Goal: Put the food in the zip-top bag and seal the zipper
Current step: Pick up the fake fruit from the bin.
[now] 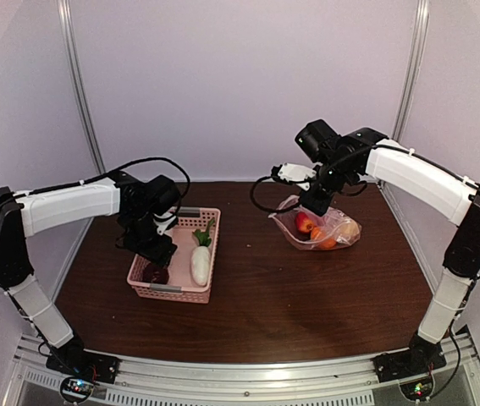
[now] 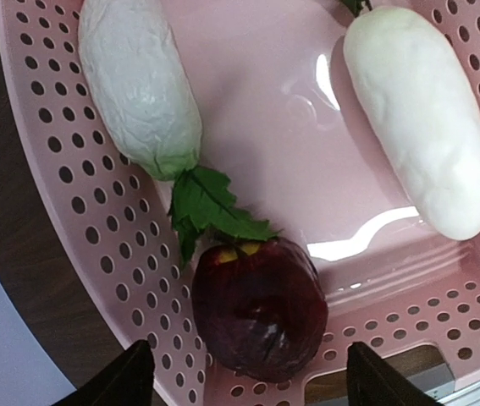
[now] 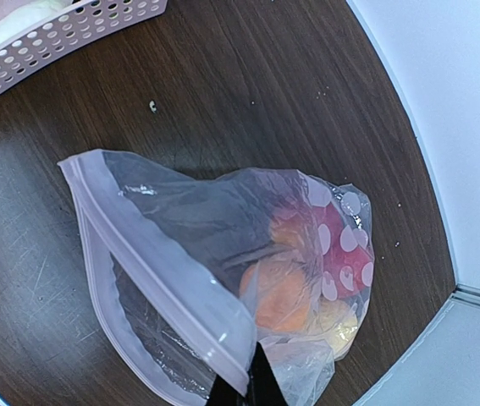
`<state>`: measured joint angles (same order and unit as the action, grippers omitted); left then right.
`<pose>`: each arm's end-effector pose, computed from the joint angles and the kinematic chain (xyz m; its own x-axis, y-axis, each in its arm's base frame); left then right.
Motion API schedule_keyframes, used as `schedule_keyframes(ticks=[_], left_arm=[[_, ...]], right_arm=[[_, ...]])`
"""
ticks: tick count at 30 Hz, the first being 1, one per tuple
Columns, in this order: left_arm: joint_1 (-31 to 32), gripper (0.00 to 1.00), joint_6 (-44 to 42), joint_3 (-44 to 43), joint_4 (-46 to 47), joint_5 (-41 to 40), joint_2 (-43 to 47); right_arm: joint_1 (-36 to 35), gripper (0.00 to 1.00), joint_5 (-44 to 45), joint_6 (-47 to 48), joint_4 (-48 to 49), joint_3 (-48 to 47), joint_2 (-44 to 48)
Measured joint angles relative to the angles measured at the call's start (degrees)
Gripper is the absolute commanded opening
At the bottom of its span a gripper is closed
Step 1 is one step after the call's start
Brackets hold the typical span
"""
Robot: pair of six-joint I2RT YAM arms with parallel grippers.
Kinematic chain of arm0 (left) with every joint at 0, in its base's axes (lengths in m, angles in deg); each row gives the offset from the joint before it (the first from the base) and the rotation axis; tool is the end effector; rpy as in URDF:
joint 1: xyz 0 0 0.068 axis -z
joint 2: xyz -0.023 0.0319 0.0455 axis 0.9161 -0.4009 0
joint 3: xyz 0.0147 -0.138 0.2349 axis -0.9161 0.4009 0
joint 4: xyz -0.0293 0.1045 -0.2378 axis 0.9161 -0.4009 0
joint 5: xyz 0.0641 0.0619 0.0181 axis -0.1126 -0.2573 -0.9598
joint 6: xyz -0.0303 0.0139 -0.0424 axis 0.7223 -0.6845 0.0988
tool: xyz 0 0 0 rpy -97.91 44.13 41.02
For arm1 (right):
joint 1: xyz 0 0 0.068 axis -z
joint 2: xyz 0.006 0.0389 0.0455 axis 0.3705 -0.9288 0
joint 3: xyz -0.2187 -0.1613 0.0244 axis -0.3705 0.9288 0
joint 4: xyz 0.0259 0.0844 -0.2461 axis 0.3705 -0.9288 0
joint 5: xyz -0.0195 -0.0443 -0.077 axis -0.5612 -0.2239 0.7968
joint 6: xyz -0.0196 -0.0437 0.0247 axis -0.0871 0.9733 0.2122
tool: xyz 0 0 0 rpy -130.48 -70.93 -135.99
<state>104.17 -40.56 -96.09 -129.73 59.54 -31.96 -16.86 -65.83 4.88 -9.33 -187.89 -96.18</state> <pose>0.2471 -0.1840 0.2404 -0.9368 0.2931 -0.1910 0.2762 0.9548 0.1102 0.2913 0.2297 0.3396 -0.3556 -0.8343 -0.4214 -0.8329 0.4874 -0.2622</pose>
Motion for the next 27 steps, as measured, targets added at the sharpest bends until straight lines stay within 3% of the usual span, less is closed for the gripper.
schedule_keyframes(ticks=[7,19,27], left_arm=[[0.0,0.84,0.15,1.36,0.55,-0.39,-2.49],[0.0,0.61,-0.63,1.68,2.1,-0.28,-7.98],[0.0,0.57,-1.03,-2.1,0.04,0.74,-7.85]], right_arm=[[0.0,0.0,0.0,0.0,0.0,0.0,0.0],[0.0,0.0,0.09,0.0,0.07,0.5,0.02],[0.0,0.0,0.59,0.0,0.13,0.5,0.02]])
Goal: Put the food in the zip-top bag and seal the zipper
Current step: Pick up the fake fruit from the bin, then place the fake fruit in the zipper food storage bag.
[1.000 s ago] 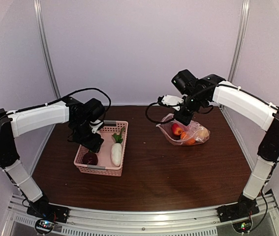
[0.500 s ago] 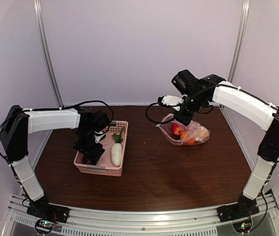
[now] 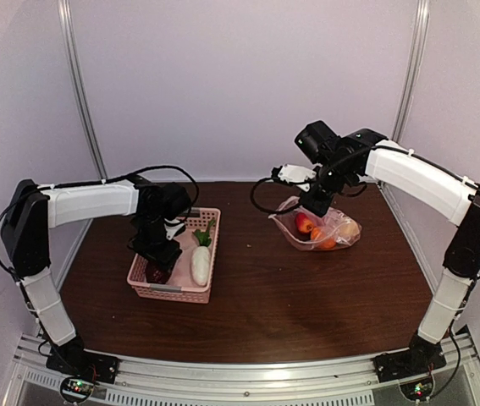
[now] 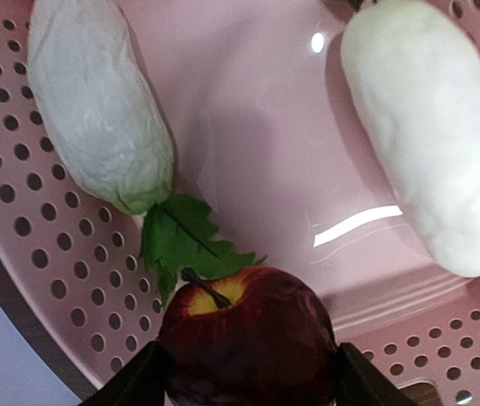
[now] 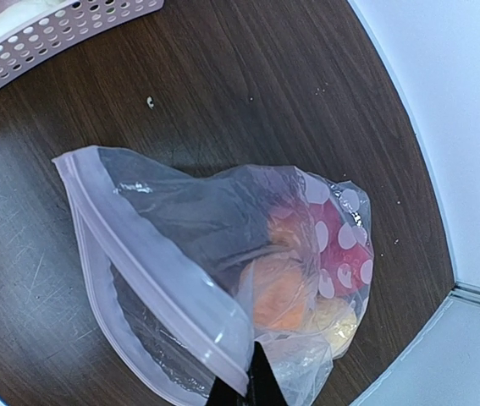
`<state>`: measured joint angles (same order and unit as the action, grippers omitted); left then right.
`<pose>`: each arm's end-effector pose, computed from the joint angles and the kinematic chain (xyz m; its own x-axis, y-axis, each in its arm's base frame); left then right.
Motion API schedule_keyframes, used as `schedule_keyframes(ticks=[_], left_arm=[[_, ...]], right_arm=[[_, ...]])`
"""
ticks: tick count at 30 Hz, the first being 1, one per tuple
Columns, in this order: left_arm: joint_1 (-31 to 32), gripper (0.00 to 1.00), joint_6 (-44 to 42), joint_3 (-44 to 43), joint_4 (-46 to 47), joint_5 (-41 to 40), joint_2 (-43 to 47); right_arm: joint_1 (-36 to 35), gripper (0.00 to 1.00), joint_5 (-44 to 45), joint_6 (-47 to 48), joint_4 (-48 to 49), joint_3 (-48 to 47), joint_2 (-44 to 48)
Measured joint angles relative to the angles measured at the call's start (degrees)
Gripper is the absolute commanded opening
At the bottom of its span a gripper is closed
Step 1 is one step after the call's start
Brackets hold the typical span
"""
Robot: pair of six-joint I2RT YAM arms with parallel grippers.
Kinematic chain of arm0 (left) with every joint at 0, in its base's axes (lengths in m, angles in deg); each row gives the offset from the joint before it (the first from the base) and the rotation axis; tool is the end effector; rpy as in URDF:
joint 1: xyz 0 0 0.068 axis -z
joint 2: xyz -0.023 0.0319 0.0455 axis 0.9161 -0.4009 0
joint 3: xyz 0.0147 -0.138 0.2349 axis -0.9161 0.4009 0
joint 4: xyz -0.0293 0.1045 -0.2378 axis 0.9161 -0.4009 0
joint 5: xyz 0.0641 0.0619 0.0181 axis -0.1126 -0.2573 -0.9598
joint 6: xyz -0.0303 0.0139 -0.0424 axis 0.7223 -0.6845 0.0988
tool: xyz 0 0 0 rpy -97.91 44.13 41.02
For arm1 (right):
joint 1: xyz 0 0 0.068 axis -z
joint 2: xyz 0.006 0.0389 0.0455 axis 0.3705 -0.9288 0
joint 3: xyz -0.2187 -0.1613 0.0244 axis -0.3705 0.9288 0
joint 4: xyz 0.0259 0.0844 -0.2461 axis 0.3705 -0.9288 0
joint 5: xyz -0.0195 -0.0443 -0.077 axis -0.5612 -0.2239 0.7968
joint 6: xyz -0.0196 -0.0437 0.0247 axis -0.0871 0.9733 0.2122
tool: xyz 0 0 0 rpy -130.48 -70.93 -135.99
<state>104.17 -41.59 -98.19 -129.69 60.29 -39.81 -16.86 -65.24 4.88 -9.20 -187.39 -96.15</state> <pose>0.2633 -0.1972 0.2089 -0.9435 0.3184 -0.0917 0.3049 0.9426 0.1358 0.2913 0.2293 0.3373 -0.3594 -0.8369 -0.4128 -0.8302 0.4888 -0.2682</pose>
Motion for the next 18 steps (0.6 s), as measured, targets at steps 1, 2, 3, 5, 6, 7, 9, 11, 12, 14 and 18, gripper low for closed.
schedule_keyframes(ticks=[1,2,3,5,6,7,9,11,12,14,18], left_arm=[[0.0,0.58,-0.11,-1.07,-0.33,0.0,0.2],[0.0,0.58,-0.17,-2.6,-0.76,-0.02,0.57],[0.0,0.58,-0.22,-4.15,-1.25,-0.04,1.05],[0.0,0.58,-0.35,-7.56,-1.46,0.04,2.64],[0.0,0.57,-0.35,-9.05,-1.27,0.37,3.54],[0.0,0.56,-0.35,-10.19,-0.85,1.05,4.61],[0.0,0.54,-0.35,-11.26,0.85,2.99,6.6],[0.17,0.53,-0.09,-11.13,4.48,6.62,8.66],[0.33,0.53,0.28,-10.67,7.23,8.9,9.62],[0.9,0.53,1.51,-8.57,14.51,13.73,11.63],[2.91,0.52,5.46,-3.65,29.88,22.49,13.46]], right_arm=[[0.0,0.0,0.11,0.0,0.07,0.0,0.0],[0.0,0.0,0.2,0.0,0.11,0.0,0.0],[0.0,0.0,0.26,-0.02,0.13,0.0,0.0],[0.0,0.0,0.37,-0.07,0.17,0.0,0.0],[0.0,0.0,0.37,-0.11,0.2,0.0,0.0],[0.0,0.0,0.42,-0.2,0.22,0.0,0.0],[0.0,0.0,0.66,-0.31,0.28,0.0,0.0],[0.0,0.0,0.81,-0.44,0.31,0.0,0.0],[0.0,0.0,0.83,-0.46,0.33,0.0,0.0],[0.0,0.0,0.98,-0.52,0.33,-0.11,0.0],[0.0,0.0,1.36,-1.33,0.31,-0.74,0.0]])
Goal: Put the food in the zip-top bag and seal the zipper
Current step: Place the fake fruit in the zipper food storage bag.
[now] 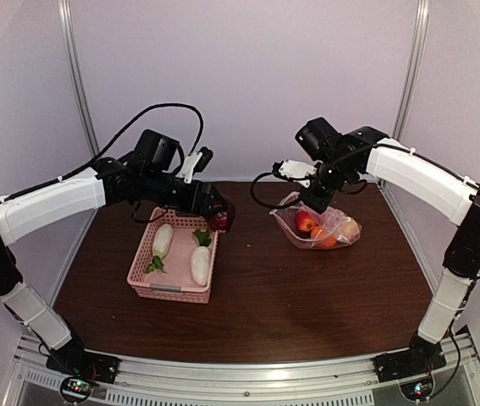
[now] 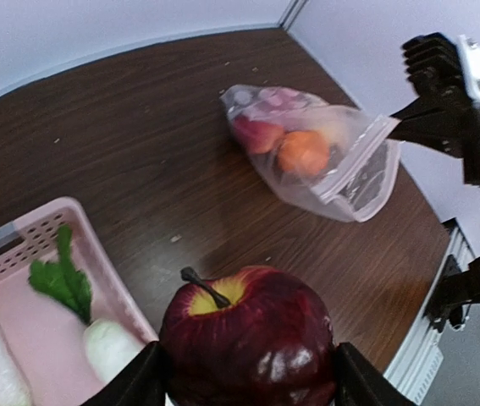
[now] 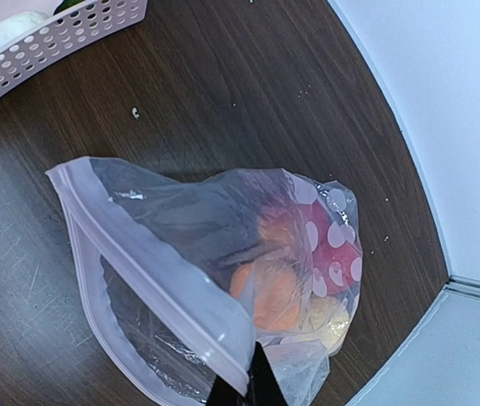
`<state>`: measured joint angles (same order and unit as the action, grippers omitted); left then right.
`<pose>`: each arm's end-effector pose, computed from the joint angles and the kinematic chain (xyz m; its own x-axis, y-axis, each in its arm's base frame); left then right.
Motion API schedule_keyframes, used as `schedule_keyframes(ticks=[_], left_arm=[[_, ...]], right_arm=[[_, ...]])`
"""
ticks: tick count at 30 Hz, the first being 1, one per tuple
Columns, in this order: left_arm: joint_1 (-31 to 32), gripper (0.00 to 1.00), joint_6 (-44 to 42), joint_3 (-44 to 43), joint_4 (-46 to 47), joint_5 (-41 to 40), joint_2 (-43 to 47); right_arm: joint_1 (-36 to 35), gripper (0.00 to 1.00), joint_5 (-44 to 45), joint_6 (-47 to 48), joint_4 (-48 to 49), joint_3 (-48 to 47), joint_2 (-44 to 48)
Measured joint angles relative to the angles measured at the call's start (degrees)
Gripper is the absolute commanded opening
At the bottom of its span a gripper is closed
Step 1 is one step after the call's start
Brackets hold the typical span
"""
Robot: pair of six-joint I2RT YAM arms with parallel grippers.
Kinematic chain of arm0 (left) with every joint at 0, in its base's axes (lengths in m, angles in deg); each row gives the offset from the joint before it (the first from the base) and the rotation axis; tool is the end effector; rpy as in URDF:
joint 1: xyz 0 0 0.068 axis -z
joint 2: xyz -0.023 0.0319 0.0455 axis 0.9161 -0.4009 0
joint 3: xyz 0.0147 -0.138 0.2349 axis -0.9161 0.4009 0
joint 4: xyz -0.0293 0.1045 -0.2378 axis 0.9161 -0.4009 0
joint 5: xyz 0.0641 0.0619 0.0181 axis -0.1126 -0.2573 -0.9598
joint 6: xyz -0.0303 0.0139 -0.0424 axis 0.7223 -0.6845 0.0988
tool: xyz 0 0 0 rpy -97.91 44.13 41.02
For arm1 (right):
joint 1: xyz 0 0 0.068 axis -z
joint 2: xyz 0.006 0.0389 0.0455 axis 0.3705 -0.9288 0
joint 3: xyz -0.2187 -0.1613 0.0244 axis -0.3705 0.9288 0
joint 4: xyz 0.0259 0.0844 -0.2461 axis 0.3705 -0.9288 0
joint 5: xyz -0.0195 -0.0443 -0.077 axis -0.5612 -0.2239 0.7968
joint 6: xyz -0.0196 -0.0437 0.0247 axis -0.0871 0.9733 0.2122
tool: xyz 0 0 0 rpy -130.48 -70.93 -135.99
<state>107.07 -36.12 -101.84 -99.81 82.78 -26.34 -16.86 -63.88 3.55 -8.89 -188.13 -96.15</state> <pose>0.2599 -0.2345 0.3285 -0.7699 0.1241 -0.6260 0.4898 0.7438 -0.4549 0.2926 0.2292 0.3415 -0.3768 -0.8229 -0.4253 -0.8082 0.5164 -0.2831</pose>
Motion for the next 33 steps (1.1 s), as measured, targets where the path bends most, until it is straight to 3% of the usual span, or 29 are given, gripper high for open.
schedule_keyframes(ticks=[11,25,28,33], left_arm=[[3.96,0.46,15.43,6.16,36.48,9.7,-6.36],[7.78,0.43,26.32,6.21,54.66,10.99,-12.9],[8.94,0.38,28.15,5.81,56.7,11.3,-14.64],[9.77,0.38,31.76,4.44,58.45,9.57,-18.03]], right_arm=[[0.72,0.0,0.11,-4.28,2.25,-5.35,0.0],[2.34,0.0,-5.97,-11.47,4.92,-9.62,-3.74],[2.34,0.0,-6.23,-12.35,4.92,-9.77,-3.78],[2.34,0.0,-6.01,-13.68,5.09,-9.92,-3.78]])
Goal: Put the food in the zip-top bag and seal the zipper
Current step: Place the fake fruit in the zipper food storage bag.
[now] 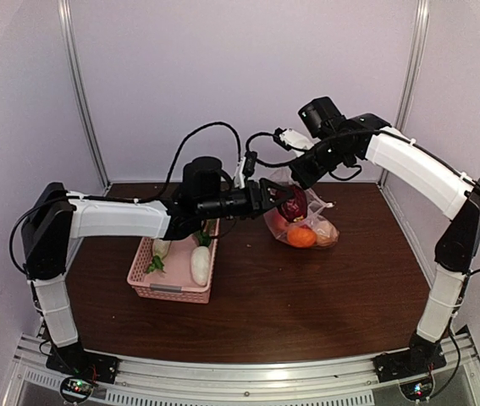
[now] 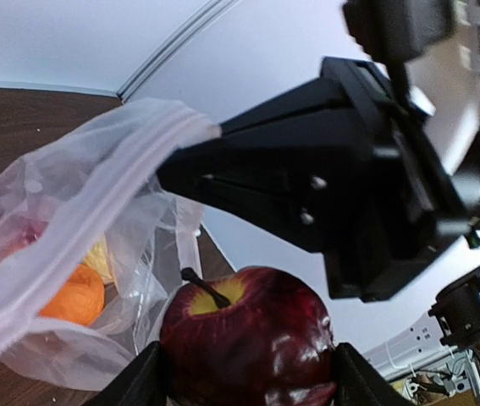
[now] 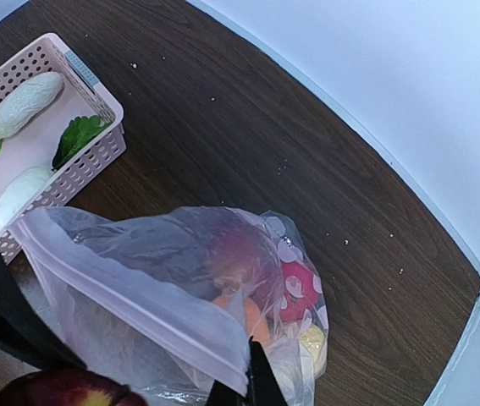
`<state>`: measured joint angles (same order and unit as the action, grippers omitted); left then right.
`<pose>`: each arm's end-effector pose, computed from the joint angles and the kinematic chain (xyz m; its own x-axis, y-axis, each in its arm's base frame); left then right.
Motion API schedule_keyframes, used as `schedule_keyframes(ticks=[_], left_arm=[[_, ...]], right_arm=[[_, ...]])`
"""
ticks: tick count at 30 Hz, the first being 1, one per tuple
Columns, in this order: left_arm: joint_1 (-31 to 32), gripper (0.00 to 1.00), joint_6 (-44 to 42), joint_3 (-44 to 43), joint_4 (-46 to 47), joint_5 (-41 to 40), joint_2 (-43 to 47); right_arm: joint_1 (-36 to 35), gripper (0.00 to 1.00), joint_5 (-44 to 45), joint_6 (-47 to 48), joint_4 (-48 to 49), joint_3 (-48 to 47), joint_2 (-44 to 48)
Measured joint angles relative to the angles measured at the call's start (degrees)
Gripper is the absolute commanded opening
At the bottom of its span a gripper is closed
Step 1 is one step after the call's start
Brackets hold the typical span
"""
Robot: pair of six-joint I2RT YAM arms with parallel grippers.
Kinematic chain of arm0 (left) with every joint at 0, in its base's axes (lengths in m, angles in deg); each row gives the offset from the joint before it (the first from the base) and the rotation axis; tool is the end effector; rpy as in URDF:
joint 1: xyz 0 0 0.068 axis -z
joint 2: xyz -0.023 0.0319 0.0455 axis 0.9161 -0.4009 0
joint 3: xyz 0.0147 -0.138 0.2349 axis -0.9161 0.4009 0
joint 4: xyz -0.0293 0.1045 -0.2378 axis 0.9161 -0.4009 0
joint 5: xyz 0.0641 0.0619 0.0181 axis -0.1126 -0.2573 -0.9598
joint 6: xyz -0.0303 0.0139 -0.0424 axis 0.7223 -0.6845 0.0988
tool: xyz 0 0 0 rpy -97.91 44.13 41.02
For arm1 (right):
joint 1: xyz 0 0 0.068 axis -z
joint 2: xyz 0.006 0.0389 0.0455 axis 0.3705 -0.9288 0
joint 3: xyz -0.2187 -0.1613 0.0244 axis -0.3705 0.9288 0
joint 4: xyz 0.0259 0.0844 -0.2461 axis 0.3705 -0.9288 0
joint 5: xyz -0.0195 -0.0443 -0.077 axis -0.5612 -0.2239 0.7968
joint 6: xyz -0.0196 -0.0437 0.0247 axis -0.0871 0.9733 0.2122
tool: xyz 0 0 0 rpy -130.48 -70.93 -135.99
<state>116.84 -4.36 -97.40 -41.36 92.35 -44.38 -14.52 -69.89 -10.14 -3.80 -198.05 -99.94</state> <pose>0.2725 -0.3522 0.2811 -0.8274 -0.2046 -0.5229 0.4847 0.2101 -0.8491 0.3206 0.2356 0.3756 -0.4853 -0.5822 -0.6523 -0.6958 0.7090 -0.1152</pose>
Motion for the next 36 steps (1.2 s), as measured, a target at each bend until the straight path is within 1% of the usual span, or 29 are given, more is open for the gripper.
schedule_keyframes(ticks=[4,7,12,13,15,19,25,31,36], left_arm=[[-0.2,0.37,1.42,-4.5,-0.02,-2.36,-5.29],[-0.31,0.36,2.54,-8.61,-1.92,-4.98,-8.9],[-0.79,0.37,6.45,-11.04,-5.16,-10.14,-10.45],[-0.96,0.41,7.58,-11.15,-5.92,-11.61,-10.45],[-1.27,0.53,9.01,-11.65,-7.61,-14.19,-10.47],[-1.57,0.66,10.91,-12.57,-9.25,-18.47,-10.58],[-1.68,0.79,9.75,-16.98,-9.07,-16.39,-12.81],[-1.68,0.84,8.2,-18.1,-9.33,-15.67,-12.79],[-1.68,0.86,6.34,-18.14,-10.1,-15.72,-12.66]], right_arm=[[0.0,0.0,0.68,-0.42,0.09,0.0,0.02],[0.0,0.0,0.33,-0.59,0.07,0.0,0.39],[0.02,0.0,-1.49,-0.9,0.04,0.57,2.38],[0.07,0.0,-2.19,-0.9,0.04,0.9,2.95],[0.09,0.0,-3.37,-0.9,-0.15,1.2,3.74],[0.09,0.0,-7.17,-0.94,-0.39,1.29,4.17],[0.13,0.0,-10.23,-1.53,-0.52,1.38,4.15],[0.42,0.0,-10.25,-1.73,-1.75,-1.16,3.48],[1.44,0.0,-10.23,-1.73,-1.88,-2.05,3.43]])
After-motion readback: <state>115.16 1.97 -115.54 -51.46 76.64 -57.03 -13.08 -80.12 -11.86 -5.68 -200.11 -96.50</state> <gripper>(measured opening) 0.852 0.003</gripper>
